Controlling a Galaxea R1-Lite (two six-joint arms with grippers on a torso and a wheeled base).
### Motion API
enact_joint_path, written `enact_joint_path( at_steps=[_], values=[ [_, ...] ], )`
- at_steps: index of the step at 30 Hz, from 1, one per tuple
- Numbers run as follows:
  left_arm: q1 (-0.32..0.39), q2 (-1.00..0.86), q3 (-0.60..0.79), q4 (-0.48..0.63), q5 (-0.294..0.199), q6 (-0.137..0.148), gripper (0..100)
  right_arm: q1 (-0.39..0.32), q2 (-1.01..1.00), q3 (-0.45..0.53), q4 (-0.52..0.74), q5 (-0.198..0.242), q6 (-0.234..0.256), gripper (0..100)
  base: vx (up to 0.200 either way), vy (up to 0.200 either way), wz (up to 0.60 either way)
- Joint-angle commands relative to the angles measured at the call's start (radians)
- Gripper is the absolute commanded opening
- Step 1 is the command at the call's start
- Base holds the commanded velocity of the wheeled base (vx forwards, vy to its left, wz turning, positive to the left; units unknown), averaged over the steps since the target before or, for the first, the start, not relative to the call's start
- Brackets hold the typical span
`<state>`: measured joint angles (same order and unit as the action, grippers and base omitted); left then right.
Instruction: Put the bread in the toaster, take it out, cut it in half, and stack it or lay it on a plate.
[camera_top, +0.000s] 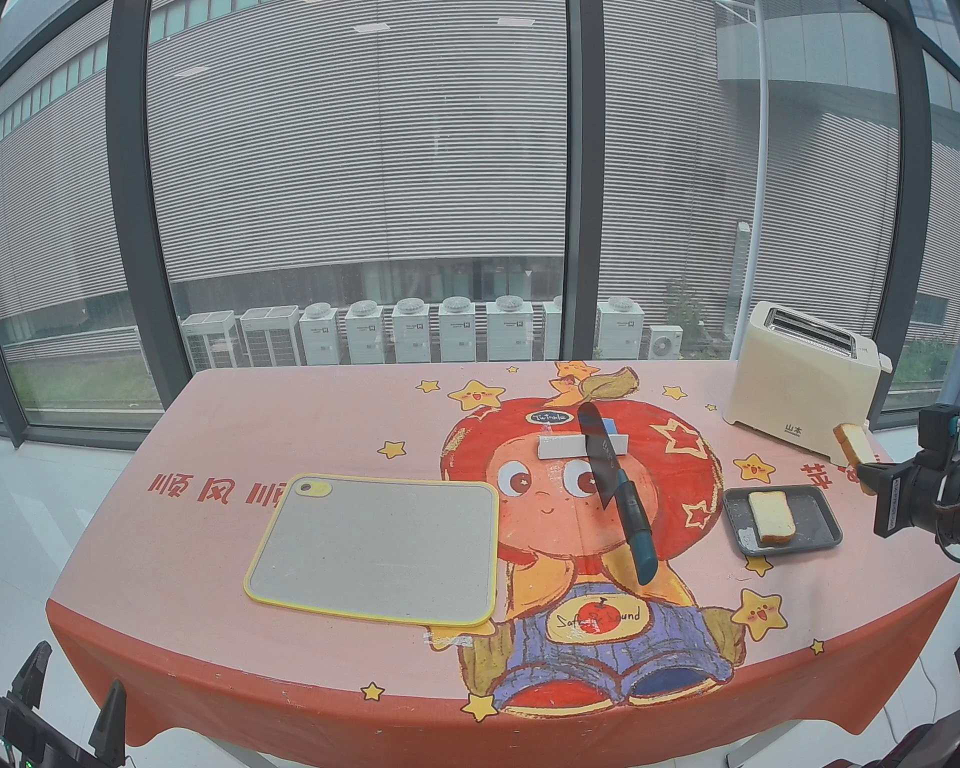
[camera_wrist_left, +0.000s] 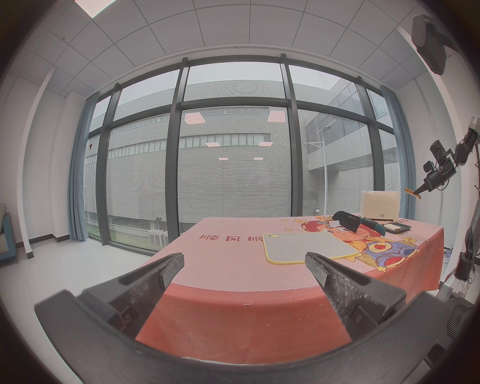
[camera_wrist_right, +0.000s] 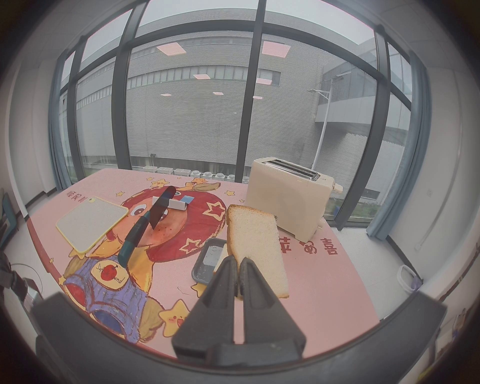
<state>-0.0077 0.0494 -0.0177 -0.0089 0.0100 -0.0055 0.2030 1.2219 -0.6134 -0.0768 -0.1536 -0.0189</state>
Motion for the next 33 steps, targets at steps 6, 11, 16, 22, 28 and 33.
enact_joint_path(
  at_steps=[6,11,16,22,28,33],
  values=[
    [-0.002,0.001,0.018,-0.002,0.001,-0.001,100,0.047,0.080,-0.028,0.000,-0.007,0.045,0,0.000,0.000,0.00],
    [0.000,0.001,0.018,0.000,0.001,-0.001,100,0.047,0.128,-0.051,0.000,-0.021,0.077,0,0.000,0.000,0.00],
    [-0.002,0.001,0.018,-0.002,0.001,-0.001,100,0.044,0.191,-0.078,0.000,-0.020,0.123,0,0.000,0.000,0.00],
    [-0.002,0.001,0.018,-0.002,0.001,-0.001,100,0.041,0.246,-0.086,-0.001,-0.020,0.122,0,0.000,0.000,0.00],
    [-0.002,0.001,0.018,0.000,0.001,-0.001,100,0.016,0.304,-0.072,-0.095,-0.023,0.120,0,0.000,0.000,0.00],
    [-0.002,0.001,0.018,0.000,0.001,-0.001,100,0.004,0.341,-0.060,-0.147,-0.027,0.117,0,0.000,0.000,0.00]
  ],
)
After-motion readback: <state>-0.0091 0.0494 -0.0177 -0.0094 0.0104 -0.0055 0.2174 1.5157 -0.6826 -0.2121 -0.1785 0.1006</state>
